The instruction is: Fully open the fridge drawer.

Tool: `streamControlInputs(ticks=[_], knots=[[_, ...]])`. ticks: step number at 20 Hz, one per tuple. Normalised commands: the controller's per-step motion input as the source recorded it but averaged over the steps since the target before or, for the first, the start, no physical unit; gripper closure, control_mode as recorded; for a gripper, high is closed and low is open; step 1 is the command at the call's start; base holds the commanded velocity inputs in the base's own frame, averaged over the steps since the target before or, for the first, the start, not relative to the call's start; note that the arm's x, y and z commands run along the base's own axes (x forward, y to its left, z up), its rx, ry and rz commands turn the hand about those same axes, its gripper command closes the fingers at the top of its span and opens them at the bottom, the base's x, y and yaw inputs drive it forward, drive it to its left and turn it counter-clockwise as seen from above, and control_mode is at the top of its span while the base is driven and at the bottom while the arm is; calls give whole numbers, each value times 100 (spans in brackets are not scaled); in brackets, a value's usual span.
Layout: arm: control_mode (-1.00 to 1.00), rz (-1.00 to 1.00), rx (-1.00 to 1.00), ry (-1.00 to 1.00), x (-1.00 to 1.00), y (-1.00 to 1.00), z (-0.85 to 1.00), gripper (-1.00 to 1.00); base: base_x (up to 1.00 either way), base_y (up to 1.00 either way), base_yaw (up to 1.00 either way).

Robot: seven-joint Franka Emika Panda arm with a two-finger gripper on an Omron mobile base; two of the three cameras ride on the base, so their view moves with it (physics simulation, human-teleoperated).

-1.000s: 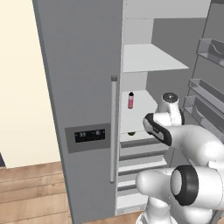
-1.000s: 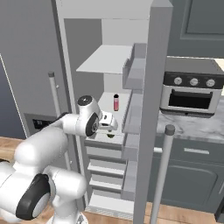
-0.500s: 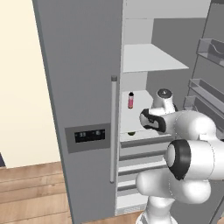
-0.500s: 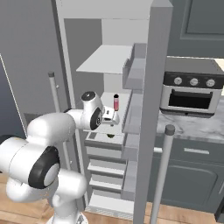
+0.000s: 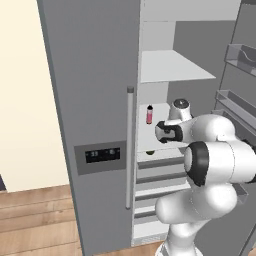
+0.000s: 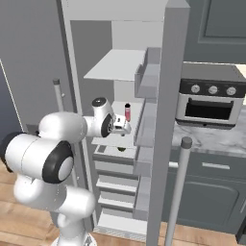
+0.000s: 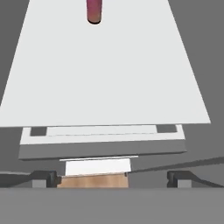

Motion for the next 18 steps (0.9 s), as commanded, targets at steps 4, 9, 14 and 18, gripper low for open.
streamControlInputs(ticks=[4,9,14,18], knots=[[-100,0,0,0,24,17,-27,-100,0,0,0],[-100,0,0,0,21,16,-32,-100,0,0,0],[-100,0,0,0,9,7,-48,-100,0,0,0],[-100,0,0,0,7,0,-46,-100,0,0,0]])
